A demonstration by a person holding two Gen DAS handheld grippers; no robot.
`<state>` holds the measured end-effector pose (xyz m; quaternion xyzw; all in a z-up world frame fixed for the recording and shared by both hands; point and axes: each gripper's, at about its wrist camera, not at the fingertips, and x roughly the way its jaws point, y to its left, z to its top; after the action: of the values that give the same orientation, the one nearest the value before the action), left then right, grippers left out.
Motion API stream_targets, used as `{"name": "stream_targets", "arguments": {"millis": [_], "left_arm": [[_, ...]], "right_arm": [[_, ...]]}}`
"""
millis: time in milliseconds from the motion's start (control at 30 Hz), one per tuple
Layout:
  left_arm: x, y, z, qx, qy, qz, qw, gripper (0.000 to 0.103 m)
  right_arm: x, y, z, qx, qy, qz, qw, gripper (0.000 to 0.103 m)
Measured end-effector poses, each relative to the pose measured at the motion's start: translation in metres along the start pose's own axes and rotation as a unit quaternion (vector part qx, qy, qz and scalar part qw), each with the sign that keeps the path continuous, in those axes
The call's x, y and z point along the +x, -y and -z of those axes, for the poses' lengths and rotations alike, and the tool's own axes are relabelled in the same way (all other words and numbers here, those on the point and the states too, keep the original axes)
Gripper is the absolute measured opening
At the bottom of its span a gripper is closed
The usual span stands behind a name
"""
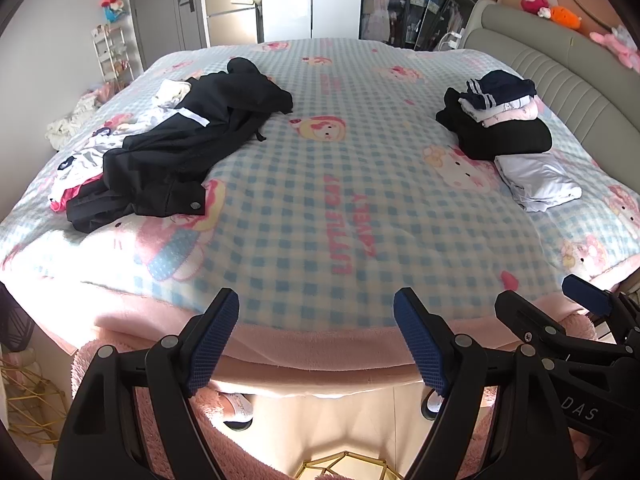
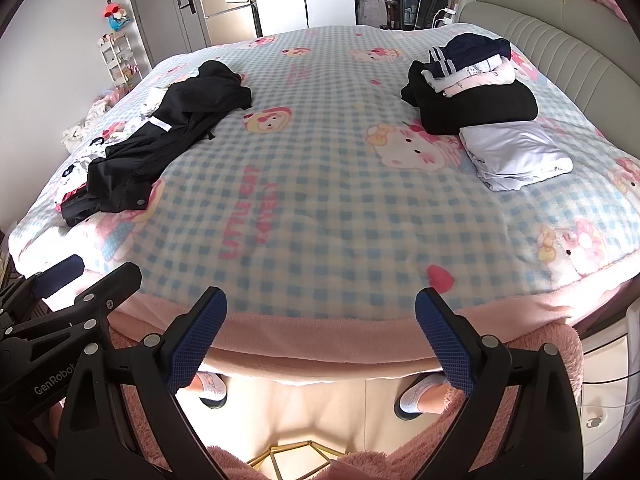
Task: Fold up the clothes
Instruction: 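Move both grippers toward the clothes pile on the bed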
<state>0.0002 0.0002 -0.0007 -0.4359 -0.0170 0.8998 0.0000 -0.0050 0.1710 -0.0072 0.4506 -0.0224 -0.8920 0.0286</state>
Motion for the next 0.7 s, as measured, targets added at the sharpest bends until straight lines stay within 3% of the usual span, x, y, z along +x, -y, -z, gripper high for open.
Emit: {"name": "stream_targets", "arguments": {"millis": [300, 367, 500, 700], "left_arm": [[0.001, -0.001, 0.003, 0.009, 0.012, -0.012, 0.9998, 0.082], [0.001, -0.009, 0.0, 0.006, 0.019, 0.003, 0.9998, 0.082], [0.006, -0.038, -0.01, -0.022, 0.025, 0.011, 0.9994, 0.082], [0.014, -0.087, -0.033, -0.056, 0.045, -0.019, 0.9972, 0.082]], "right_arm": [[0.005, 0.0, -0.001, -0.003, 0.0, -0.007, 1.0, 0.097], [0.008, -0.003, -0.003, -0.012, -0.001, -0.017, 1.0, 0.097], [0.014, -0.025, -0.02, -0.043, 0.008, -0.041, 0.998, 0.095], [0.024, -0.082, -0.057, -0.111, 0.041, -0.072, 0.99, 0.088]]}}
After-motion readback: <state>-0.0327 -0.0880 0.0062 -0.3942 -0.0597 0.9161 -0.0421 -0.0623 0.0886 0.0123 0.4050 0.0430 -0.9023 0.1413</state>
